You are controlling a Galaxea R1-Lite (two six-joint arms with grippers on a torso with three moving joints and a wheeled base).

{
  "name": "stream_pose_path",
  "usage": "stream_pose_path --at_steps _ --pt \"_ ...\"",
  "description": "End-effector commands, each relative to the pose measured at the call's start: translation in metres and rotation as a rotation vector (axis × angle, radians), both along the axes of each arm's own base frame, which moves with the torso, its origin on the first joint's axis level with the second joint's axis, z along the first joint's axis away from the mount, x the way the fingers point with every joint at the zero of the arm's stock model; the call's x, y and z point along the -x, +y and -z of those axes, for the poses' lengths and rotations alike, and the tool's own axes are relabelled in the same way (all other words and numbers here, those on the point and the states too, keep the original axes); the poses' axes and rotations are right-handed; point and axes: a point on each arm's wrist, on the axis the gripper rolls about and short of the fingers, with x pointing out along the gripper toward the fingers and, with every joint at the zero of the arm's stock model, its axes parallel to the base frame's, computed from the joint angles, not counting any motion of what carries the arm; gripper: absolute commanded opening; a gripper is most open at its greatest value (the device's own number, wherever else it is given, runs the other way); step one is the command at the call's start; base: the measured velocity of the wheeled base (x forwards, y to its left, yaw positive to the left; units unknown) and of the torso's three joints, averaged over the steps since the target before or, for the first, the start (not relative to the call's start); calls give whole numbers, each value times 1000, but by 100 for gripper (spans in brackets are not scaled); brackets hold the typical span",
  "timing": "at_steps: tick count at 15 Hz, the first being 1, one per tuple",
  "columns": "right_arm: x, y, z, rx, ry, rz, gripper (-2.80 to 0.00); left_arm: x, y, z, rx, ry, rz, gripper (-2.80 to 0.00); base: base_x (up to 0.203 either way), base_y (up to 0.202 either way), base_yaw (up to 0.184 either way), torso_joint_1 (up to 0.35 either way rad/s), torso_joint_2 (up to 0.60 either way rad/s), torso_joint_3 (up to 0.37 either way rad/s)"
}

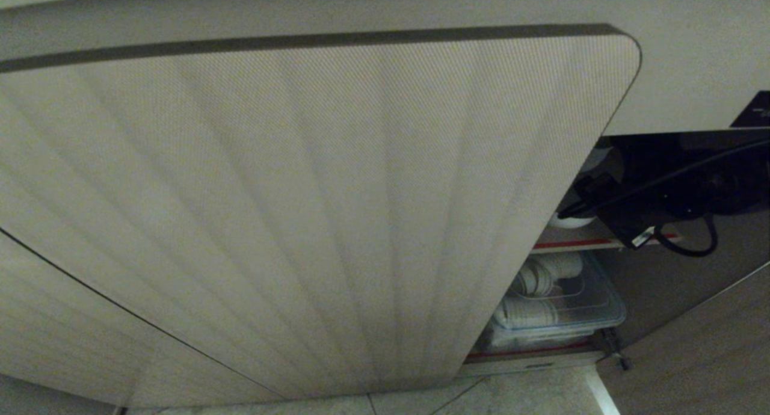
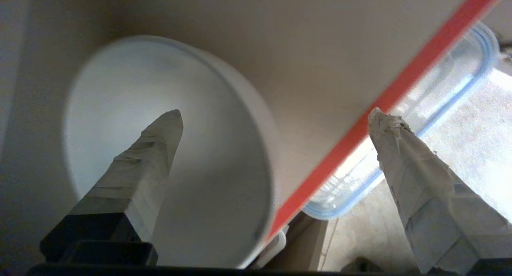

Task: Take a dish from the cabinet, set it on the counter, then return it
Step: Put it back into the cabinet

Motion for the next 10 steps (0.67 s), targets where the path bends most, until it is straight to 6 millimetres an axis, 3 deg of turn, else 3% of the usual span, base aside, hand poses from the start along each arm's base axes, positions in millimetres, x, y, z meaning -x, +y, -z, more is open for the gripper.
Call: stream_pose_path --at_steps 1,10 --pt "0 0 -1 8 -4 -3 0 0 0 0 2 0 0 -280 0 0 0 0 0 0" --pt "-2 -1 -3 81 -28 -9 0 0 0 0 1 0 0 -280 0 0 0 0 0 0"
